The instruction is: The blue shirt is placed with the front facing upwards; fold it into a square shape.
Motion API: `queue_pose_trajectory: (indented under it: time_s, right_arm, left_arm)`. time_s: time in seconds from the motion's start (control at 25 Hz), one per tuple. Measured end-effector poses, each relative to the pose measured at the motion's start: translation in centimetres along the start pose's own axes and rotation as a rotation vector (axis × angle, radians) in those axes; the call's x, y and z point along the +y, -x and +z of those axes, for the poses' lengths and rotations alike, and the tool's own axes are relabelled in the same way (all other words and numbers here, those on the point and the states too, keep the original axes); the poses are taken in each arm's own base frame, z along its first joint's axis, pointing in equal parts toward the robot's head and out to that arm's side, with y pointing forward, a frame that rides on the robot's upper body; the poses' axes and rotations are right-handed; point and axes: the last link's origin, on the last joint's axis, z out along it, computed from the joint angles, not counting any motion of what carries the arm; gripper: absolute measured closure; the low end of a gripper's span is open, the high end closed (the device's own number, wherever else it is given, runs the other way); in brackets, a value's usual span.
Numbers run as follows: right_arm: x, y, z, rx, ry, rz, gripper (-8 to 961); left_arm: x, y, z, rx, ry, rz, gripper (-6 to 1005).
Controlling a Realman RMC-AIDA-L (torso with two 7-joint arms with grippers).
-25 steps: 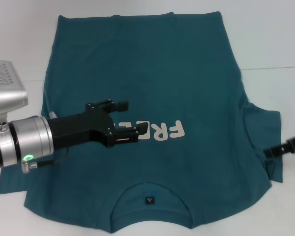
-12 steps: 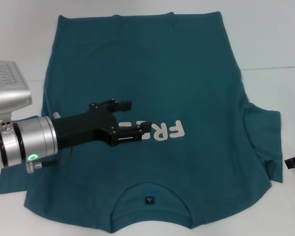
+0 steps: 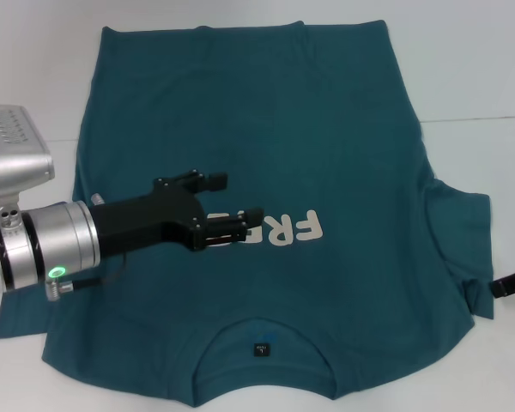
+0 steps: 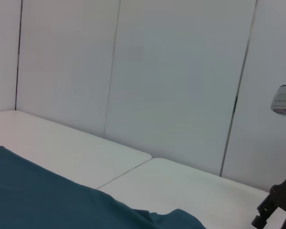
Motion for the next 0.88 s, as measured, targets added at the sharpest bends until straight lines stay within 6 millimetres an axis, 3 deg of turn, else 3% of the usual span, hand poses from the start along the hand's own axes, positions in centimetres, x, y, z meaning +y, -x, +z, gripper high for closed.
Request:
queue_pose_trajectory:
  time_s: [0.88]
  right_arm:
    - [2.3, 2.2, 1.3, 0.127, -0.050, -0.153, 60]
  left_arm:
    - [-0.1, -0.1, 0.4, -0.004, -0.005, -0.002, 124]
